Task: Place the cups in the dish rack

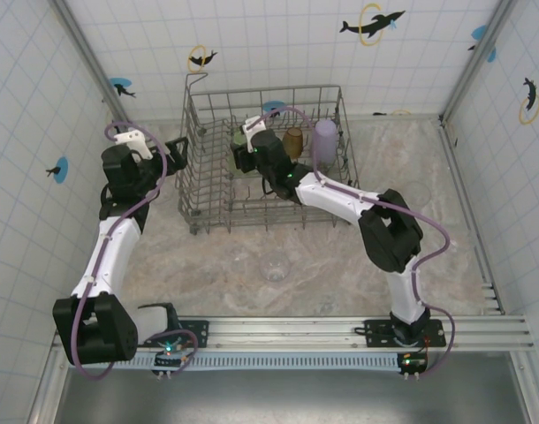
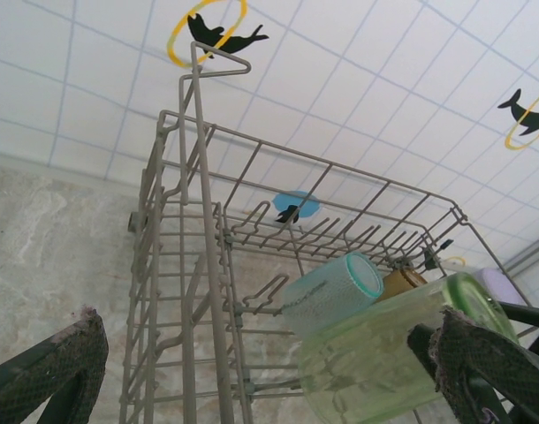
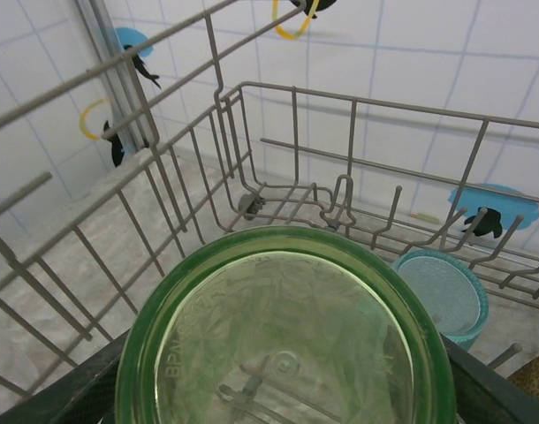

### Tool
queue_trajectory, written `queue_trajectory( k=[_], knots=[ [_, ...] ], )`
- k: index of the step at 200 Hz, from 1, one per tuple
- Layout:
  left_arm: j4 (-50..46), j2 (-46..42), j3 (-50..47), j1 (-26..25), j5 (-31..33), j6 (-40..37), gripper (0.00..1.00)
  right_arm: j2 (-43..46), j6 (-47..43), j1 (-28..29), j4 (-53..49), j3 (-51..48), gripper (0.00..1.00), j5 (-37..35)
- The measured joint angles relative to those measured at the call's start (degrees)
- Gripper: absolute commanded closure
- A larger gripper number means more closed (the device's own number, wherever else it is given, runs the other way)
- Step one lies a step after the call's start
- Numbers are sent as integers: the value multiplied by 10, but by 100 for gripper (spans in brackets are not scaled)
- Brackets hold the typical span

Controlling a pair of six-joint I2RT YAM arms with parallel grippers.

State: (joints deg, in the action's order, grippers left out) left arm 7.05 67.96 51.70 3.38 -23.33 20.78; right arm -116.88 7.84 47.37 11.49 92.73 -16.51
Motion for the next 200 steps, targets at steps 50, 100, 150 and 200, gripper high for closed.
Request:
queue_trajectory(
  k=[50, 100, 150, 200],
  knots=[
    [8, 1, -3, 0, -2, 0, 2, -28, -21, 0, 2, 15, 61, -12],
    [12, 2, -3, 0, -8, 2, 3, -72, -26, 0, 5, 51, 59, -12],
    [12, 17, -3, 2, -17, 7, 2, -99, -25, -1, 4, 64, 48, -10],
    [12, 23, -3, 12, -25, 19, 2, -101, -19, -1, 0, 64, 28, -10]
  ],
)
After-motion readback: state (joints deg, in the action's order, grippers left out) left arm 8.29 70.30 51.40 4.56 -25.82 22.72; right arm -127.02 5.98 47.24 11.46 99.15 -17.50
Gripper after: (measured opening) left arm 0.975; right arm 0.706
